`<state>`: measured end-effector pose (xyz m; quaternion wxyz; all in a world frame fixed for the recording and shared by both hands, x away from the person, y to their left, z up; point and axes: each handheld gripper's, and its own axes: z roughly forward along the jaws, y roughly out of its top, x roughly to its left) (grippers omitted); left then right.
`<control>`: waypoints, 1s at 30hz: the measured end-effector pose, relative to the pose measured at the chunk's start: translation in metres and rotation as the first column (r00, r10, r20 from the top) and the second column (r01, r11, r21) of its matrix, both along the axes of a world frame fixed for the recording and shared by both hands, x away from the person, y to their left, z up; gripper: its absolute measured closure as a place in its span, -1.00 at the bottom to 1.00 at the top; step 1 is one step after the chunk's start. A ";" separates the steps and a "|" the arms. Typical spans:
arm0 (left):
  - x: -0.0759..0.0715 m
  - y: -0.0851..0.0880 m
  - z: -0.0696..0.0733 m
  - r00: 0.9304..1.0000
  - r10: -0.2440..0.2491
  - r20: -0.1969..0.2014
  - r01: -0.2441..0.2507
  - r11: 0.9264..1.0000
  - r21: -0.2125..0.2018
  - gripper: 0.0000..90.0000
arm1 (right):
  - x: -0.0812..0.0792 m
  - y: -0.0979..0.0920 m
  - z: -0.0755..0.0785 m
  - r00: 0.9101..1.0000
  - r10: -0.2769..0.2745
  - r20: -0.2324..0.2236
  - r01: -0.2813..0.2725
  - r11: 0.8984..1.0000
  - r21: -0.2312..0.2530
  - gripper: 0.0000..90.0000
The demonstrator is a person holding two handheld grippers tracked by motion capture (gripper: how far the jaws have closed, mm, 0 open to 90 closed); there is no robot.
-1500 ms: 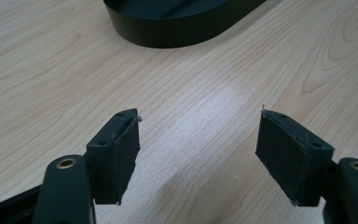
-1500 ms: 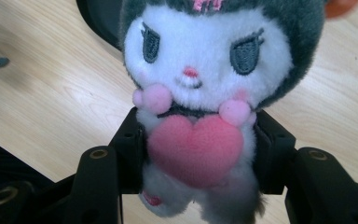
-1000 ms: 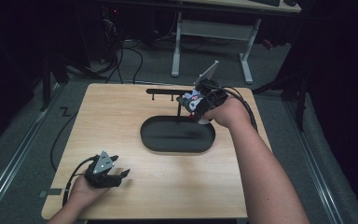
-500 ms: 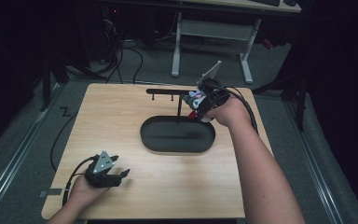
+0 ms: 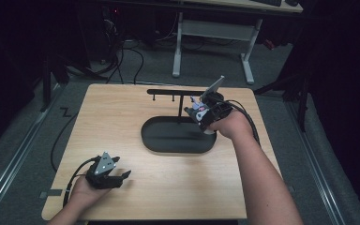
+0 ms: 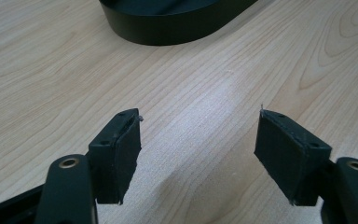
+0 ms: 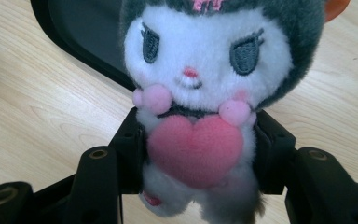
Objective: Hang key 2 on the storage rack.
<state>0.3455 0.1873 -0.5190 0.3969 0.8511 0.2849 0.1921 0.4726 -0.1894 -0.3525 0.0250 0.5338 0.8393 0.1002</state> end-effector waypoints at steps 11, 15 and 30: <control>0.000 0.000 0.000 1.000 -0.008 -0.010 0.008 1.000 0.008 -0.30 | 0.008 0.007 -0.036 1.000 -0.001 0.000 0.001 0.999 0.038 0.02; 0.000 -0.001 -0.001 1.000 -0.011 -0.011 0.011 1.000 0.008 -0.30 | 0.010 0.010 -0.043 1.000 -0.007 0.002 0.007 0.998 0.055 -0.06; 0.002 -0.005 -0.001 1.000 -0.020 -0.014 0.020 1.000 0.006 -0.29 | -0.006 -0.008 -0.045 0.997 -0.059 0.047 0.055 0.996 0.066 -0.31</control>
